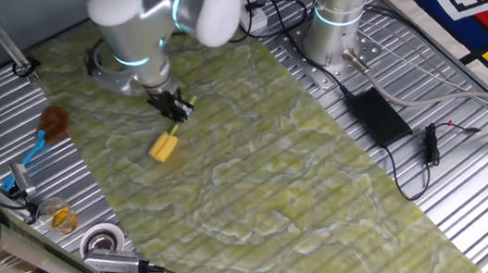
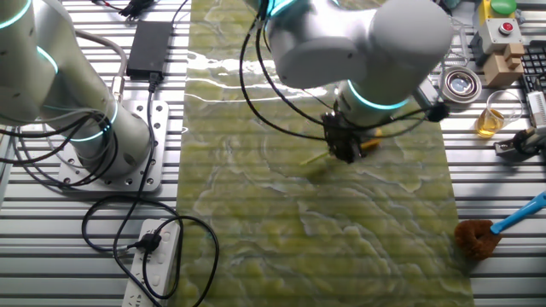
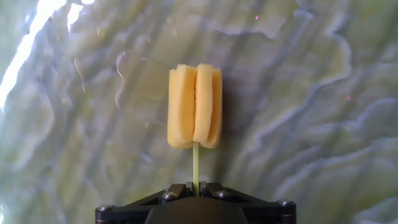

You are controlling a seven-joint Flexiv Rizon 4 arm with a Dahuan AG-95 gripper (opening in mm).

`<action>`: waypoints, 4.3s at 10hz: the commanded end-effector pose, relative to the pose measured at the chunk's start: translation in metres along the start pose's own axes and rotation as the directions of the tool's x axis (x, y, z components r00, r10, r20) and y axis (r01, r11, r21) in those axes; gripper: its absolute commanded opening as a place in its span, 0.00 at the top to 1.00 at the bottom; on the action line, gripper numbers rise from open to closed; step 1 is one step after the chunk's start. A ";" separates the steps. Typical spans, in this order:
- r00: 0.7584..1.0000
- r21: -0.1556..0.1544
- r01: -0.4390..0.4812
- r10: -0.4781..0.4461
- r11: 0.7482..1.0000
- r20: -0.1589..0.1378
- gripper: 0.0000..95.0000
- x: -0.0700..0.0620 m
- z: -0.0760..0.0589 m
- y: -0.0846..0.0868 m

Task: Scrub the table with a brush

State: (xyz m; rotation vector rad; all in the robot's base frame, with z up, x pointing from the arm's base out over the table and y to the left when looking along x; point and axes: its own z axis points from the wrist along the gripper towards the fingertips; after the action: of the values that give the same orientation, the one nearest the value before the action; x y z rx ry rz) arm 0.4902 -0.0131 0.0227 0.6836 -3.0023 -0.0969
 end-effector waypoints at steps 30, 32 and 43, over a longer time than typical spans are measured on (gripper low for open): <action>0.972 -0.033 0.233 -0.233 0.972 0.008 1.00 0.000 -0.006 -0.038; 0.978 -0.028 0.208 -0.208 0.978 0.003 1.00 0.000 -0.006 -0.038; 0.999 -0.054 -0.029 0.030 0.998 0.023 1.00 -0.015 -0.007 0.057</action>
State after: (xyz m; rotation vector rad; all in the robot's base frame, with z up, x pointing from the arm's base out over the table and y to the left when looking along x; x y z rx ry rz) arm 0.4789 0.0455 0.0334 0.6349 -3.0195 -0.1851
